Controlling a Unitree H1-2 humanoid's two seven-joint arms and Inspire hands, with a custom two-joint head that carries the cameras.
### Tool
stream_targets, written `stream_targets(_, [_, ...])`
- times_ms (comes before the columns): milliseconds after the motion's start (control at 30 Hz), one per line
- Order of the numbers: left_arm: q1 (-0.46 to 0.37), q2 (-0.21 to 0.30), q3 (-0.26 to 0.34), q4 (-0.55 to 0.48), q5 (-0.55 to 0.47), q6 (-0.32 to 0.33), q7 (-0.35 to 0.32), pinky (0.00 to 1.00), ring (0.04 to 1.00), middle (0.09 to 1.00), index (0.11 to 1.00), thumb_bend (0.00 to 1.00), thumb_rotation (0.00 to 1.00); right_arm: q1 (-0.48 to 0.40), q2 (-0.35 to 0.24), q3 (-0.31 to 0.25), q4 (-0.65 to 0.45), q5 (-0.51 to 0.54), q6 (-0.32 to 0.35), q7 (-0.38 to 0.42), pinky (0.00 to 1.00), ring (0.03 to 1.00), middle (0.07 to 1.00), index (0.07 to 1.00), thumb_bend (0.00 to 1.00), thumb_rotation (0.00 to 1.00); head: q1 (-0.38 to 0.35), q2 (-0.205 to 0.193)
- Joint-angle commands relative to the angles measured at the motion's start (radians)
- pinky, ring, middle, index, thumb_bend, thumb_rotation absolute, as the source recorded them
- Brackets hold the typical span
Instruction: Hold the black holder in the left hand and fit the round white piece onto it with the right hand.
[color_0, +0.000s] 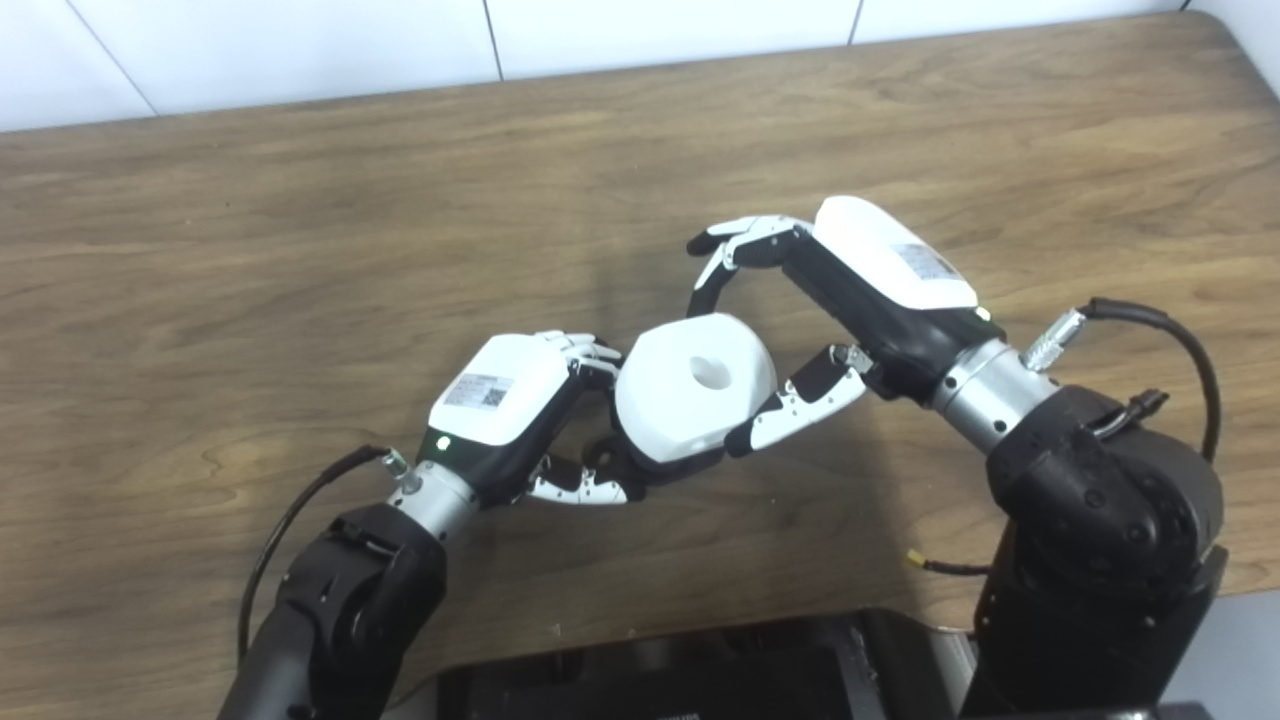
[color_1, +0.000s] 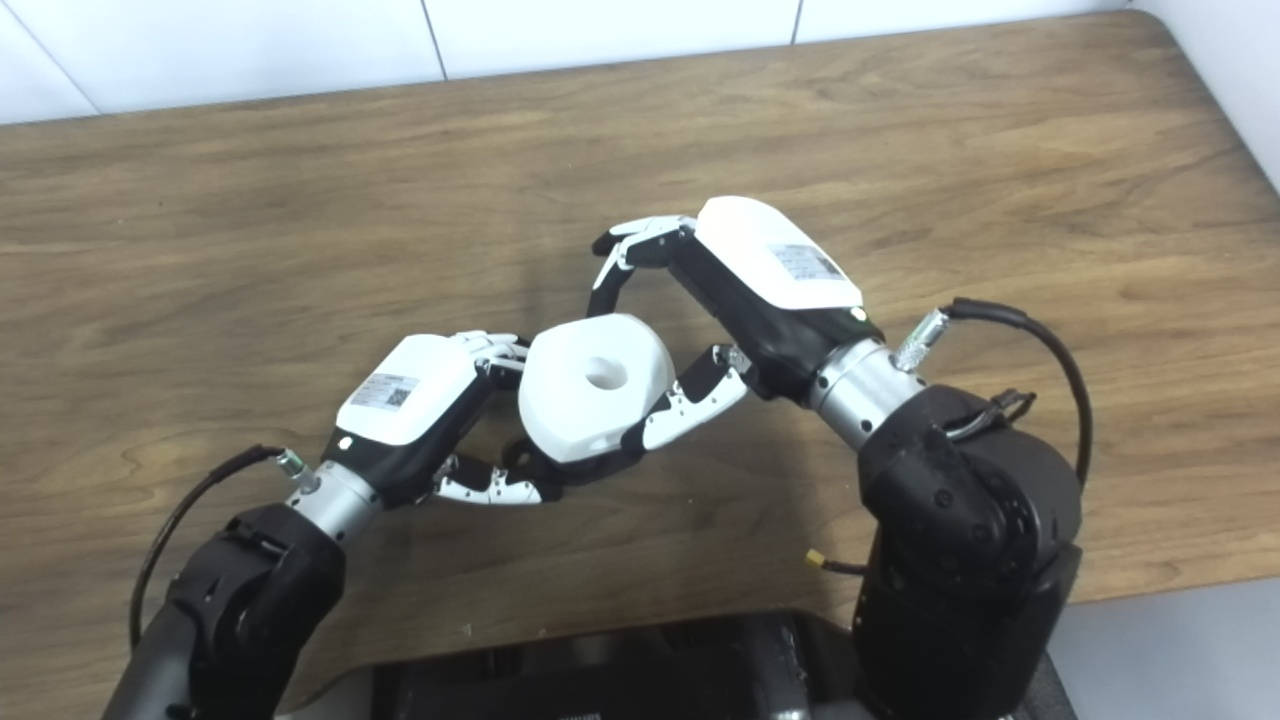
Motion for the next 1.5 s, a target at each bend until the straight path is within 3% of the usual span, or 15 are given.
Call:
stream_targets(0, [0.000,-0.007,-0.019,-0.002,0.015,0.001,-0.031,0.86,0.846,0.777,0.485,0.52,0.05,-0.010,0.002,0.008,-0.025,0.011,-0.008,-0.015,0.82,0.856,0.815,0.482,0.52,0.13,-0.002,0.003])
stream_targets(500, [0.006,-0.020,-0.019,0.008,0.017,-0.011,-0.010,0.86,0.840,0.773,0.485,0.52,0.05,0.045,-0.066,0.087,-0.025,0.013,0.009,-0.068,0.86,0.851,0.816,0.482,0.52,0.13,0.013,0.003])
stream_targets(967, [0.015,-0.023,-0.018,0.007,0.018,-0.018,0.004,0.85,0.835,0.770,0.485,0.52,0.05,0.074,-0.127,0.184,-0.015,-0.028,-0.016,-0.145,0.99,0.877,0.821,0.482,0.52,0.13,0.016,0.000])
stream_targets(1467, [0.013,-0.024,-0.025,0.007,0.021,-0.013,-0.002,0.86,0.836,0.772,0.485,0.52,0.05,0.037,-0.154,0.205,-0.011,-0.035,-0.007,-0.189,0.99,0.883,0.826,0.482,0.52,0.13,0.021,0.000])
